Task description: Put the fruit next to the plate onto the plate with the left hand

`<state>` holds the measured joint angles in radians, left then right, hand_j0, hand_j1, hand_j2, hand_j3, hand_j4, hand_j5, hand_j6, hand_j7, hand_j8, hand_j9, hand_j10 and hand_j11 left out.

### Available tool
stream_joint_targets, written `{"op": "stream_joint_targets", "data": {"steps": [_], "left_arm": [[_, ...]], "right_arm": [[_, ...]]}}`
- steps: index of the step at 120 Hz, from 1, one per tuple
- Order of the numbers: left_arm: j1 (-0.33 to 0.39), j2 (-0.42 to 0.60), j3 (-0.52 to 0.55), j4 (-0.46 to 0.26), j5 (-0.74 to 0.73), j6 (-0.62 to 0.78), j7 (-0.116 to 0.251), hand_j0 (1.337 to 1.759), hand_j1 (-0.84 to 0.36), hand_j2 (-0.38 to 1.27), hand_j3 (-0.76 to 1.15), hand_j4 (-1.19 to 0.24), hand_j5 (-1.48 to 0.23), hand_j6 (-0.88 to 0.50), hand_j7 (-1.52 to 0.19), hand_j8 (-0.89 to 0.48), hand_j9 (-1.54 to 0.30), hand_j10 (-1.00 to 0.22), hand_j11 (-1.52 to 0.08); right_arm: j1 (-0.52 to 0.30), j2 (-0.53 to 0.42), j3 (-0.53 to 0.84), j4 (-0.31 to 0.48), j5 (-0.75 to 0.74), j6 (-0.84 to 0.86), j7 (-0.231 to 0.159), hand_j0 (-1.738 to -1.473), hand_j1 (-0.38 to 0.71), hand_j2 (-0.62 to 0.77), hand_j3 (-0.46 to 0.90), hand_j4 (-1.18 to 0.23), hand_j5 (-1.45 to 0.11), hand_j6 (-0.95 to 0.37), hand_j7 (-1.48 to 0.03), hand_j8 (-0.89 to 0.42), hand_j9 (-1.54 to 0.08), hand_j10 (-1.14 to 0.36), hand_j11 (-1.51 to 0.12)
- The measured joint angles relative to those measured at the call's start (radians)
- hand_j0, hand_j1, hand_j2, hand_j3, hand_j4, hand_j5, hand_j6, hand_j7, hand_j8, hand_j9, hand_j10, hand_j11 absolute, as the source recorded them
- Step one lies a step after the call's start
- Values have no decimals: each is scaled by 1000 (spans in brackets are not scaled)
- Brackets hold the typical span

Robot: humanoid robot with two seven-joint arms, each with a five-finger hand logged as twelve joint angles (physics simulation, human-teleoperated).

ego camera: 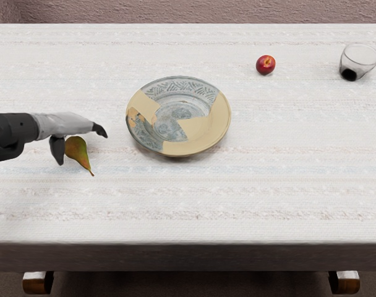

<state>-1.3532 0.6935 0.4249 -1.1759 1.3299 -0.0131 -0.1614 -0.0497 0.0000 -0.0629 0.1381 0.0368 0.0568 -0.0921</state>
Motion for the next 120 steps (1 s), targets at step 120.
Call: {"op": "stream_joint_targets", "data": {"steps": [120], "left_arm": [[36, -40, 2, 51, 0, 16, 1, 1658, -44, 69, 0, -332, -429, -301, -338, -333, -428, -332, -428]], "right_arm": [[0, 0, 0, 0, 0, 0, 0, -1658, -320, -5, 0, -24, -31, -24, -31, -24, -31, -24, -31]]}}
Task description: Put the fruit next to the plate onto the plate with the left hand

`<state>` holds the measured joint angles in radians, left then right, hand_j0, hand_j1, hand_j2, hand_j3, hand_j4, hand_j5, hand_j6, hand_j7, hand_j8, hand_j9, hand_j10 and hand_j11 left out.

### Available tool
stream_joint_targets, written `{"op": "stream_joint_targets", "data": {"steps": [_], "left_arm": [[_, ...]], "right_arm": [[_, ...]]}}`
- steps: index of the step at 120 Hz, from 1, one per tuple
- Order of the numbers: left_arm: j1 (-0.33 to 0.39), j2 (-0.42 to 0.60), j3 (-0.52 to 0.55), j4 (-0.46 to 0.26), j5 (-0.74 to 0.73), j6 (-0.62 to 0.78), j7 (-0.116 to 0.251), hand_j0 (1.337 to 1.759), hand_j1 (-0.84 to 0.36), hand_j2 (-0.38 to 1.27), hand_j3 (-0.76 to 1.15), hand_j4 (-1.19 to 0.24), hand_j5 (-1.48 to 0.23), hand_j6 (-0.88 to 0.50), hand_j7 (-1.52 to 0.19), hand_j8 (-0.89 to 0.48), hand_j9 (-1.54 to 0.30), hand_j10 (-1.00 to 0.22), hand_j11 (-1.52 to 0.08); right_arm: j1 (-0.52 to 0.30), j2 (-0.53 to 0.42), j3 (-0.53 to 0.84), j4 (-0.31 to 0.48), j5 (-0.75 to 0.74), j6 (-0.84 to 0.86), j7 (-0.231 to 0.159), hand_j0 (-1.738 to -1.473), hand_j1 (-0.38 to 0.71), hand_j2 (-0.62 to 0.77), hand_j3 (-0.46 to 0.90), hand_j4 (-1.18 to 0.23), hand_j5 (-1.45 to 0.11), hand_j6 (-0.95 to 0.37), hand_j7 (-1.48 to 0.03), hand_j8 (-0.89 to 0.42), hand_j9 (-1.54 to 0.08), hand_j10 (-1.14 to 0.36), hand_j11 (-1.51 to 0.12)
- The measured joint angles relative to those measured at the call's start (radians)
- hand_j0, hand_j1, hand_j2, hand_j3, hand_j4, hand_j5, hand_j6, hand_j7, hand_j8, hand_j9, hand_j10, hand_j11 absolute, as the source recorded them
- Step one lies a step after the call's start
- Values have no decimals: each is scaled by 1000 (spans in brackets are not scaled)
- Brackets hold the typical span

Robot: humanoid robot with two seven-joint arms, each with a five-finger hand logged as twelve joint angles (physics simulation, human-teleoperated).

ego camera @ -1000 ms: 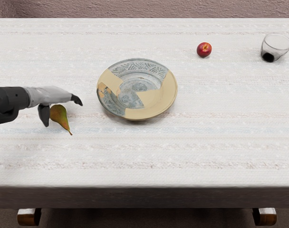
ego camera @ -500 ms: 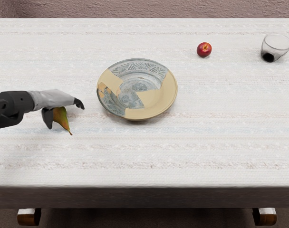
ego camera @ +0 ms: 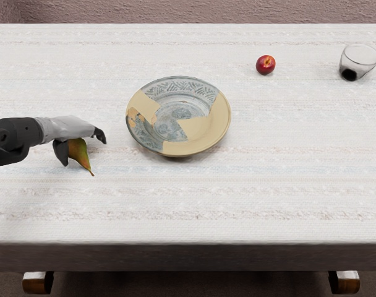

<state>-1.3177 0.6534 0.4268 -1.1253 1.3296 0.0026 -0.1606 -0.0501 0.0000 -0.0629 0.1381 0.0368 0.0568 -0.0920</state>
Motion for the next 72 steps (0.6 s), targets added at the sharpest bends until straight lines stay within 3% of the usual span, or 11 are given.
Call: {"op": "stream_joint_targets", "data": {"steps": [38, 46, 72], "left_arm": [[-2, 13, 9, -1, 0, 0, 1, 1658, -87, 76, 0, -370, -473, -276, -351, -369, -475, -368, -475], [-2, 14, 10, -1, -1, 0, -1, 1658, -101, 78, 0, -385, -483, -232, -428, -380, -490, -379, -490], [-5, 15, 12, -2, 0, 0, 1, 1658, -140, 85, 0, -416, -529, -271, -382, -413, -533, -412, -533]], "right_arm": [[0, 0, 0, 0, 0, 0, 0, -1658, -320, -5, 0, -24, -31, -24, -31, -24, -31, -24, -31], [0, 0, 0, 0, 0, 0, 0, -1658, -320, -5, 0, -24, -31, -24, -31, -24, -31, -24, -31], [0, 0, 0, 0, 0, 0, 0, -1658, -320, -5, 0, -24, -31, -24, -31, -24, -31, -24, -31]]}}
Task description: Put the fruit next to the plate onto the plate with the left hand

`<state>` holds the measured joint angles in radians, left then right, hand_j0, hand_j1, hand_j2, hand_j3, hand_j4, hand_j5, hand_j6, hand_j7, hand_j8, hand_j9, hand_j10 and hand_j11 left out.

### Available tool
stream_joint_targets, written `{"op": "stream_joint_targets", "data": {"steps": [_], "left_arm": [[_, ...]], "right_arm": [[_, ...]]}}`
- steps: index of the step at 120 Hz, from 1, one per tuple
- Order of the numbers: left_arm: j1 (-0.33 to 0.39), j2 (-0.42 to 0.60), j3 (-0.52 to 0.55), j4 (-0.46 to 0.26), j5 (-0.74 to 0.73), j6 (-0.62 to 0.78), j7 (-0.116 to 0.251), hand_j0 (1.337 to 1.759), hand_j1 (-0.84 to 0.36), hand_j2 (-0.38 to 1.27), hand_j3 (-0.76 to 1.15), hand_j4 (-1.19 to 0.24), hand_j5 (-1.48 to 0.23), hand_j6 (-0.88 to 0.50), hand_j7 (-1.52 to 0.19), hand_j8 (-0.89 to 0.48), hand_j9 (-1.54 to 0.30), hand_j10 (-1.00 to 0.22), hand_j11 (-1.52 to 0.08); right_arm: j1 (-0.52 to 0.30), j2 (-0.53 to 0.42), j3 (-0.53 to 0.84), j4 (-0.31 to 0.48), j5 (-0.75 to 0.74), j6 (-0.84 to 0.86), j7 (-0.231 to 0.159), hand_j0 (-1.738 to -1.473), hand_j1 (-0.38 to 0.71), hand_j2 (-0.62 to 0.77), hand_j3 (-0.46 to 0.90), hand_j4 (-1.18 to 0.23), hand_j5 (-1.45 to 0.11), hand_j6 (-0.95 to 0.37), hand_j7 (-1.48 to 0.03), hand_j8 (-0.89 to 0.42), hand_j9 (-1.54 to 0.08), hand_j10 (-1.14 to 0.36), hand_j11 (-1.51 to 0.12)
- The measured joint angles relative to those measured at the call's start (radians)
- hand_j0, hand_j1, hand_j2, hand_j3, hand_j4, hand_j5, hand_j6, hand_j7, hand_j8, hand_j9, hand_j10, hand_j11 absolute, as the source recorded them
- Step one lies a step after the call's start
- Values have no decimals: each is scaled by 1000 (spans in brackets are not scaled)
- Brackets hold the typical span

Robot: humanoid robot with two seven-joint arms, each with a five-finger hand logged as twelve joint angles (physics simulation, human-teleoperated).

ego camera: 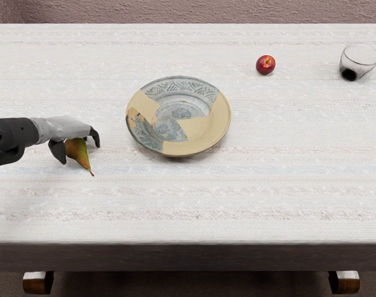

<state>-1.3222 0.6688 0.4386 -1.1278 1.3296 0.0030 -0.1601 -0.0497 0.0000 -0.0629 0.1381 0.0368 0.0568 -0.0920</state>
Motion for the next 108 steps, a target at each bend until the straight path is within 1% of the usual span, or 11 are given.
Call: {"op": "stream_joint_targets", "data": {"steps": [16, 26, 48, 54, 67, 81, 97, 108], "left_arm": [[0, 0, 0, 0, -1, 0, 0, 1658, -172, 91, 0, -442, -564, -286, -376, -439, -567, -439, -567], [1, 0, 1, 0, -2, 0, 0, 1658, -193, 94, 0, -461, -582, -252, -423, -456, -590, -456, -590], [1, 0, 1, 0, -12, -2, 1, 1658, -236, 105, 0, -502, -633, -238, -442, -495, -642, -495, -642], [-1, 2, 1, -1, -15, -2, 1, 1658, -246, 126, 0, -512, -649, -263, -439, -499, -656, -506, -656], [-5, 7, 1, -4, -32, -8, 0, 1658, -265, 151, 0, -526, -678, -370, -541, -478, -681, -523, -682], [-11, 21, 0, -8, -46, -10, 1, 1658, -271, 182, 0, -536, -696, -448, -619, -474, -696, -536, -696], [-9, 21, -1, -10, -53, -12, 0, 1658, -278, 193, 0, -545, -713, -499, -672, -463, -711, -546, -711], [-9, 21, 0, -10, -61, -13, 1, 1658, -278, 209, 0, -558, -730, -498, -706, -465, -729, -558, -729]], "right_arm": [[0, 0, 0, 0, 0, 0, 0, -1658, -320, -5, 0, -24, -31, -24, -31, -24, -31, -24, -31], [0, 0, 0, 0, 0, 0, 0, -1658, -320, -5, 0, -24, -31, -24, -31, -24, -31, -24, -31], [0, 0, 0, 0, 0, 0, 0, -1658, -320, -5, 0, -24, -31, -24, -31, -24, -31, -24, -31], [0, 0, 0, 0, 0, 0, 0, -1658, -320, -5, 0, -24, -31, -24, -31, -24, -31, -24, -31], [0, 0, 0, 0, 0, 0, 0, -1658, -320, -5, 0, -24, -31, -24, -31, -24, -31, -24, -31], [0, 0, 0, 0, 0, 0, 0, -1658, -320, -5, 0, -24, -31, -24, -31, -24, -31, -24, -31], [0, 0, 0, 0, 0, 0, 0, -1658, -320, -5, 0, -24, -31, -24, -31, -24, -31, -24, -31], [0, 0, 0, 0, 0, 0, 0, -1658, -320, -5, 0, -24, -31, -24, -31, -24, -31, -24, -31]]}}
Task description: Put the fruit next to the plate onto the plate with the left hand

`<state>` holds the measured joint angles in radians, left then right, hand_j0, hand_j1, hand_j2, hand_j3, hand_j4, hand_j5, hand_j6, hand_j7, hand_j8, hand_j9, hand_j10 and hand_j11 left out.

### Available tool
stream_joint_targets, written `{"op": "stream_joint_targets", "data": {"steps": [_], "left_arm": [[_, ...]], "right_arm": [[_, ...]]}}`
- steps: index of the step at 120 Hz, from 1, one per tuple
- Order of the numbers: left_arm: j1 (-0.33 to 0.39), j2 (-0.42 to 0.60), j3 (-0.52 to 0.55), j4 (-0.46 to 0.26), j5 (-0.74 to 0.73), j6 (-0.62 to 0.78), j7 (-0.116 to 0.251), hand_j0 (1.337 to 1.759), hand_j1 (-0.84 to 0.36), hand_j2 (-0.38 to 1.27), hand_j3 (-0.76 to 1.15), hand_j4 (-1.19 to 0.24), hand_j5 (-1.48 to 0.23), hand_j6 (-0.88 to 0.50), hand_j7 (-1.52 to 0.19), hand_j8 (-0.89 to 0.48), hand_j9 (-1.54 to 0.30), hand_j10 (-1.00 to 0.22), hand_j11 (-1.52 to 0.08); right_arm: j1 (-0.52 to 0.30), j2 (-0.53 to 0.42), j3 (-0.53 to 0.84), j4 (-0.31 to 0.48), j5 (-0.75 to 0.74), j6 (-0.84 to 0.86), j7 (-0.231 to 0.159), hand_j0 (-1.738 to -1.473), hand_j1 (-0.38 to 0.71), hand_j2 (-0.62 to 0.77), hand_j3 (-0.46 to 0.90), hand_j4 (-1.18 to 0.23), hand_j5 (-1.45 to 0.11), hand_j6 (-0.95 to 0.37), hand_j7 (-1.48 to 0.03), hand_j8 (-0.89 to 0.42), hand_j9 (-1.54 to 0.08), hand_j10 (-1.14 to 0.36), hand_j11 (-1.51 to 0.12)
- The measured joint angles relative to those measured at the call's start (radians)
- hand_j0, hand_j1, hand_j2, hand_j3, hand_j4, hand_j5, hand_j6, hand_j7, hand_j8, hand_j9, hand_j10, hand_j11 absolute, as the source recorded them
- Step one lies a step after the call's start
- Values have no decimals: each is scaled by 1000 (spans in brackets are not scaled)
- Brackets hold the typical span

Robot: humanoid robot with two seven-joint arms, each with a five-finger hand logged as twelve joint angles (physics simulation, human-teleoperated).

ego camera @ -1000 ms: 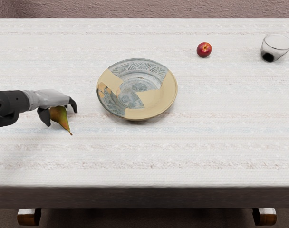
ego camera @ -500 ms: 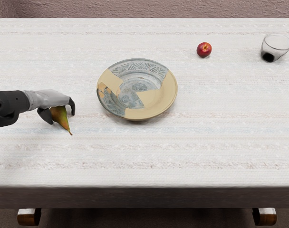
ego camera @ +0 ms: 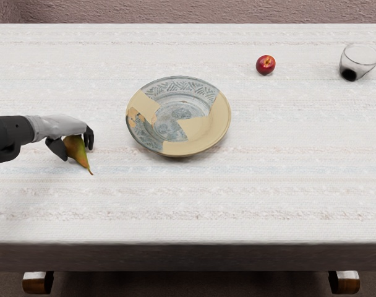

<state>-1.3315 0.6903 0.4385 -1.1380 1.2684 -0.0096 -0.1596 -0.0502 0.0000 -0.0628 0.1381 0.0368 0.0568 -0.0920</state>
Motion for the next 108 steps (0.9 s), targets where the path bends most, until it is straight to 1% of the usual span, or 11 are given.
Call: {"op": "stream_joint_targets", "data": {"steps": [44, 57, 62, 71, 72, 75, 79, 97, 108], "left_arm": [[1, 0, 0, -2, -29, -12, 0, 1655, -268, 251, 0, -676, -866, -474, -874, -438, -888, -662, -890], [0, -2, 0, -3, -43, -21, 0, 1654, -258, 265, 0, -698, -903, -493, -916, -448, -932, -687, -934], [-1, -2, 0, -3, -45, -24, 0, 1654, -267, 325, 0, -705, -914, -504, -929, -454, -948, -697, -950], [-4, -4, -1, -3, -48, -31, 0, 1653, -280, 366, 0, -695, -941, -497, -956, -439, -976, -693, -979], [-7, -3, -1, -3, -50, -32, 0, 1653, -279, 380, 0, -690, -947, -493, -961, -433, -979, -695, -982], [-11, -2, -1, -3, -56, -36, 0, 1653, -282, 352, 0, -682, -951, -487, -966, -432, -986, -690, -990], [-19, -2, 0, -3, -65, -40, 0, 1652, -281, 376, 0, -676, -959, -485, -972, -428, -994, -690, -1000], [-55, -1, -1, -4, -114, -72, -1, 1652, -269, 318, 0, -667, -971, -475, -986, -418, -1013, -680, -1031], [-89, 0, -1, -8, -148, -104, -2, 1651, -251, 291, 0, -676, -975, -483, -993, -417, -1019, -682, -1039]], "right_arm": [[1, 0, 0, 0, 0, 0, 0, -1658, -320, -5, 0, -24, -31, -24, -31, -24, -31, -24, -31], [1, 0, 0, 0, 0, 0, 0, -1658, -320, -5, 0, -24, -31, -24, -31, -24, -31, -24, -31], [0, 0, 0, 0, 0, 0, 0, -1658, -320, -5, 0, -24, -31, -24, -31, -24, -31, -24, -31], [0, 0, 0, 0, 0, 0, 0, -1658, -320, -5, 0, -24, -31, -24, -31, -24, -31, -24, -31], [0, 0, 0, 0, 0, 0, 0, -1658, -320, -5, 0, -24, -31, -24, -31, -24, -31, -24, -31], [0, 0, 0, 0, 0, 0, 0, -1658, -320, -5, 0, -24, -31, -24, -31, -24, -31, -24, -31], [0, 0, 0, 0, 0, 0, 0, -1658, -320, -5, 0, -24, -31, -24, -31, -24, -31, -24, -31], [0, 0, 0, 0, 0, 0, 0, -1658, -320, -5, 0, -24, -31, -24, -31, -24, -31, -24, -31], [1, 0, 0, 0, 0, 0, 0, -1658, -320, -5, 0, -24, -31, -24, -31, -24, -31, -24, -31]]}}
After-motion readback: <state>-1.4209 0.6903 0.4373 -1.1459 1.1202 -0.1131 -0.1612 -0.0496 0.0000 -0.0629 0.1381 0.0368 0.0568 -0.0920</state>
